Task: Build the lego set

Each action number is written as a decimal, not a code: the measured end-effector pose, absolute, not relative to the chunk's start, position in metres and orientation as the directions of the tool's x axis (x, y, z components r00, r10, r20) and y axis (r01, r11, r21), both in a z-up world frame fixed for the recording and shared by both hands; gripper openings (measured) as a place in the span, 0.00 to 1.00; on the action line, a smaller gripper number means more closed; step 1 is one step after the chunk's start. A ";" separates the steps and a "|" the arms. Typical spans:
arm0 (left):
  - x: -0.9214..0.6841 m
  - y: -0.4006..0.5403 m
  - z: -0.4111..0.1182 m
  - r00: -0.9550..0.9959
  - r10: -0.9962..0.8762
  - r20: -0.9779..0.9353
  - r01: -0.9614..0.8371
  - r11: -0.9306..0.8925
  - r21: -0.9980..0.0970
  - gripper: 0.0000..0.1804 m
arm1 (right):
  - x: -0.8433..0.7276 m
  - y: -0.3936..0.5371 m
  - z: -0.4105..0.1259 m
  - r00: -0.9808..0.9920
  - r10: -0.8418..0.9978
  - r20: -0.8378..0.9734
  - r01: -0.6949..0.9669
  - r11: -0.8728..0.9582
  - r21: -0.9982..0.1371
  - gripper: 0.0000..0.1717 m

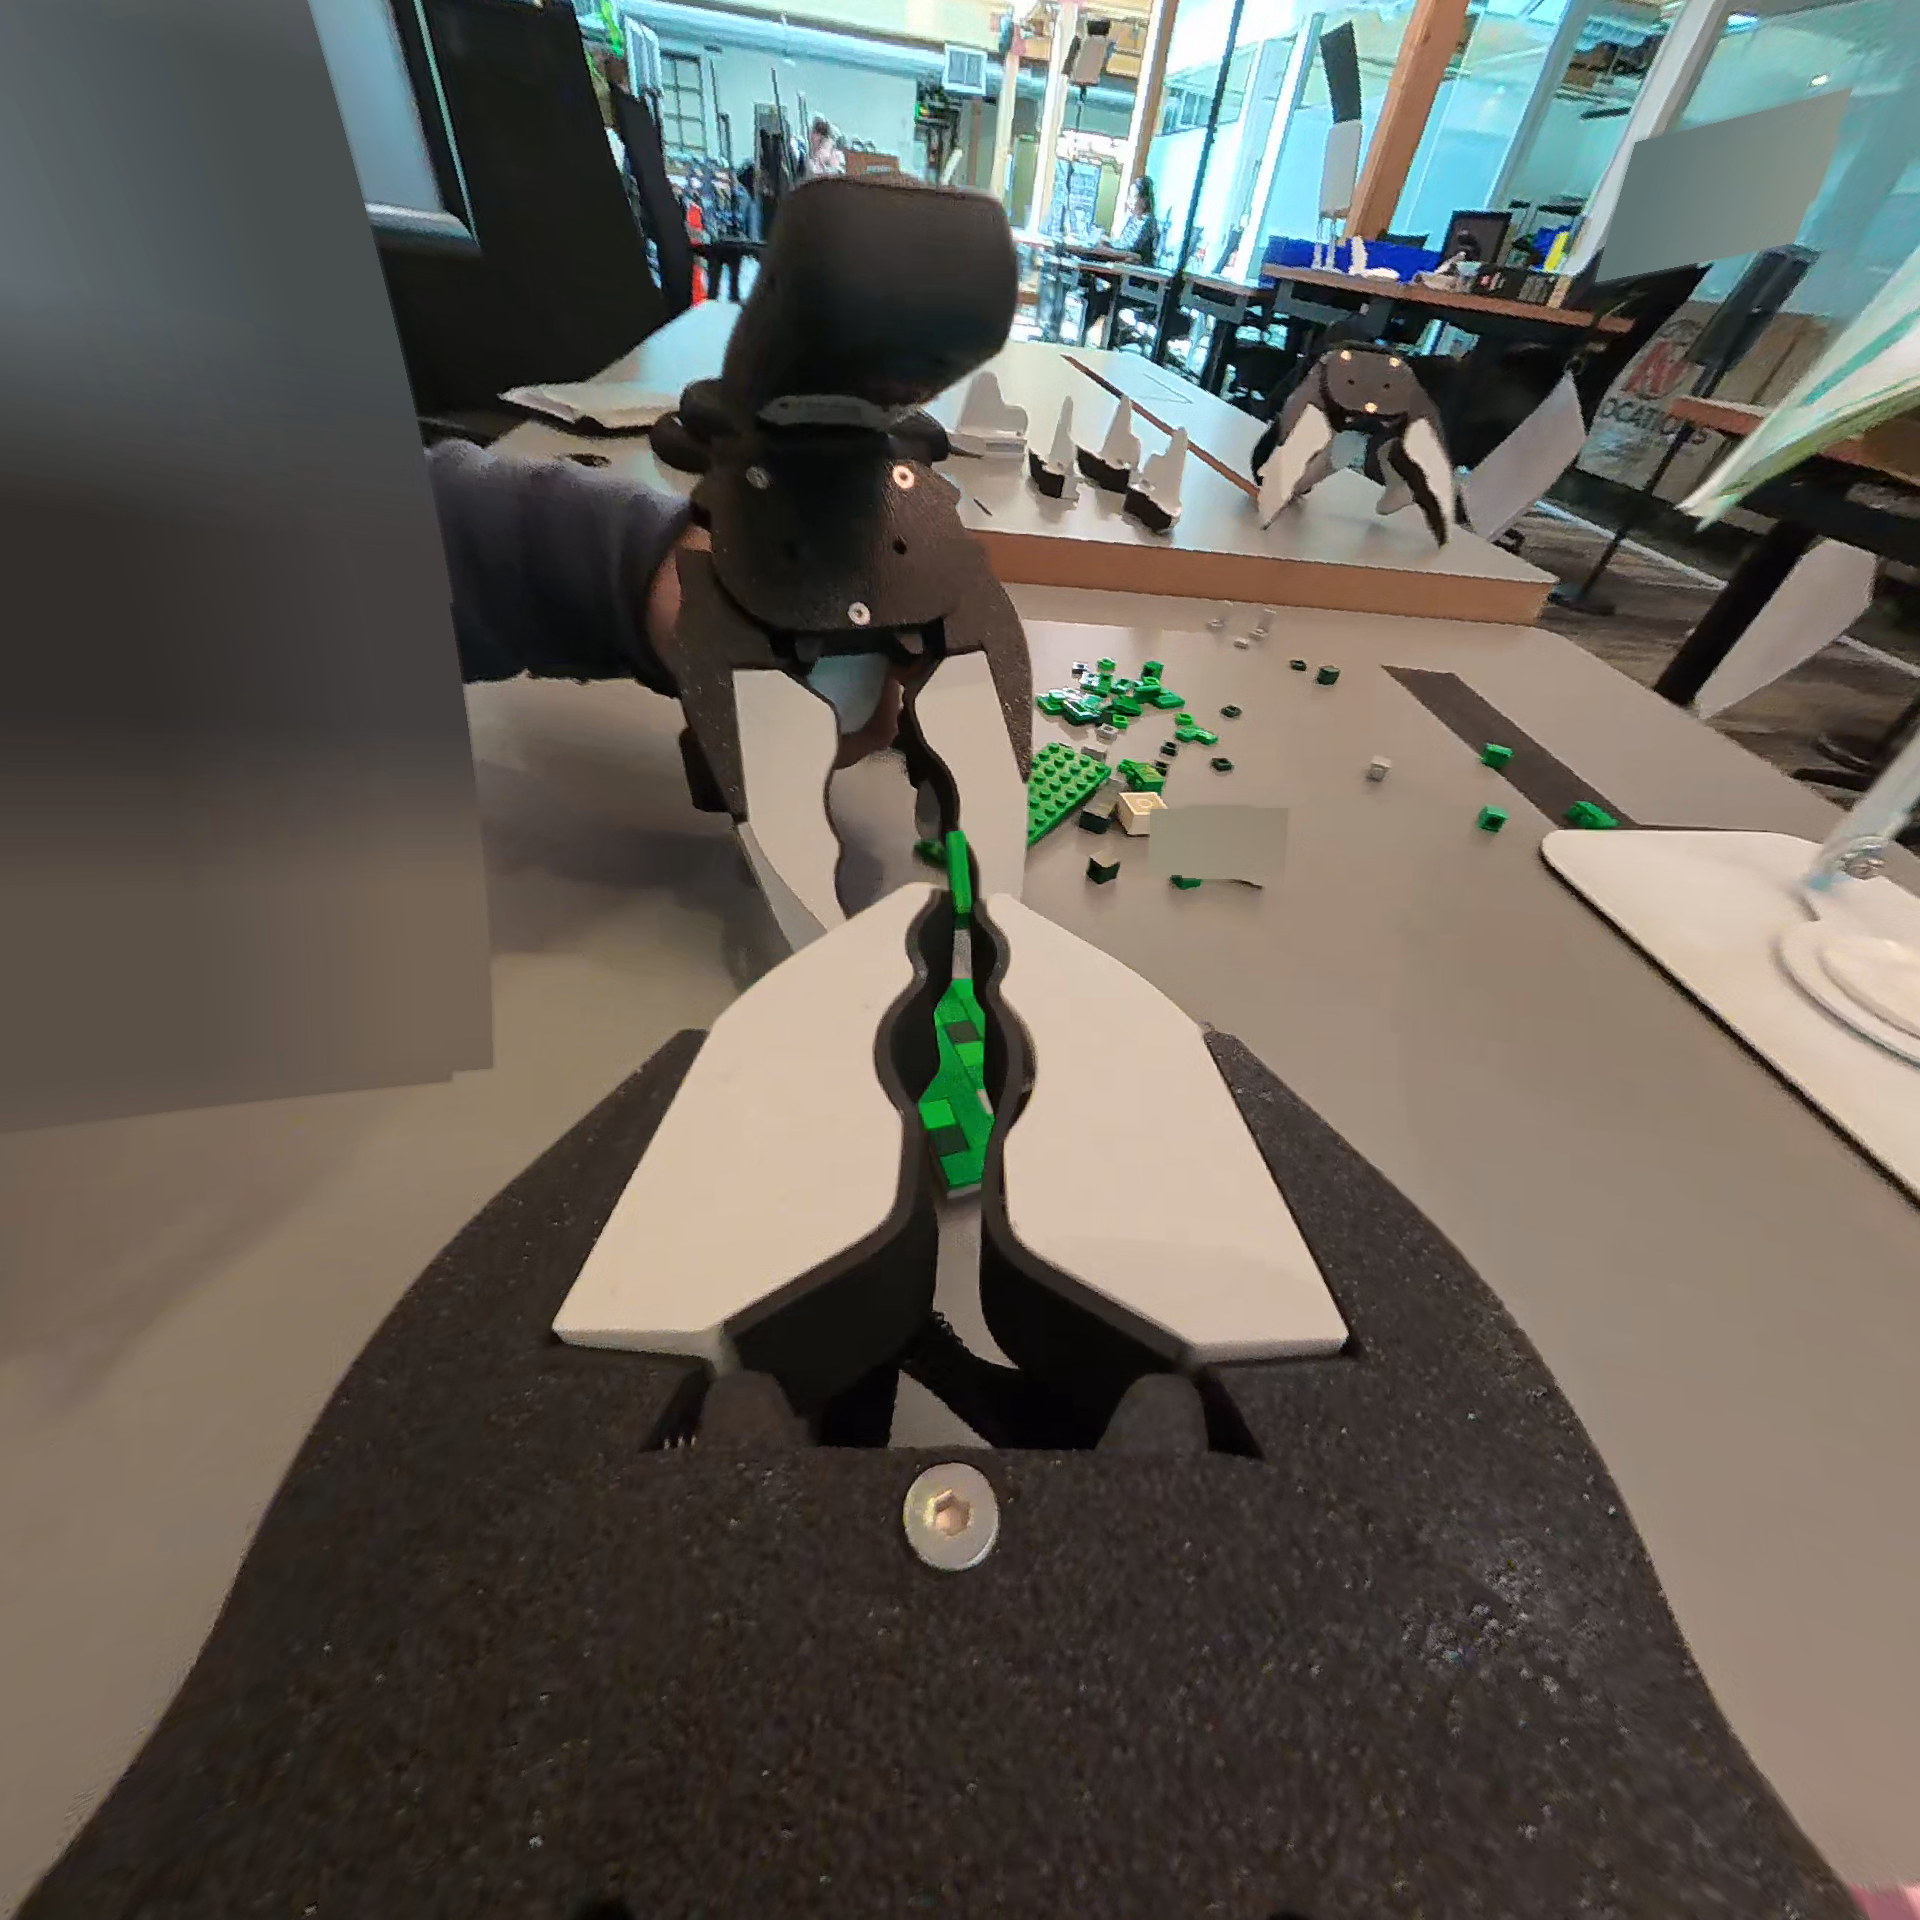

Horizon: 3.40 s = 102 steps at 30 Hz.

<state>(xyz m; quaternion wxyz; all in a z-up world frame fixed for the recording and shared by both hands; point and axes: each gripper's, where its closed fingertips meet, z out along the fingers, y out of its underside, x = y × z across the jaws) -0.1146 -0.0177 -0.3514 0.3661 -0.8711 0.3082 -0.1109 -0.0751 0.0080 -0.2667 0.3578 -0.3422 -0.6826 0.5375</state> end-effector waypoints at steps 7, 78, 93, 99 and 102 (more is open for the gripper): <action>-0.112 -0.018 -0.352 0.793 -0.609 0.000 -0.441 -0.574 -0.690 0.18 | -0.077 0.006 -0.276 -0.457 0.825 0.331 0.072 0.405 -0.911 0.02; -0.086 -0.011 -0.347 0.830 -0.521 0.197 -0.207 -0.616 -0.760 0.17 | -0.077 0.018 -0.324 -0.726 0.411 0.552 0.198 0.893 -0.404 0.18; -0.080 -0.014 -0.337 0.799 -0.569 0.194 -0.204 -0.560 -0.803 0.17 | -0.065 0.013 -0.329 -0.758 0.641 0.122 0.430 0.631 -0.646 0.26; -0.073 -0.019 -0.320 0.743 -0.659 0.113 -0.292 -0.472 -0.832 0.17 | -0.054 0.000 -0.314 -0.777 0.629 -0.030 0.441 0.510 -0.739 0.37; -0.080 -0.016 -0.313 0.773 -0.628 0.094 -0.284 -0.475 -0.833 0.17 | -0.055 0.008 -0.308 -0.741 0.671 -0.022 0.453 0.476 -0.754 0.42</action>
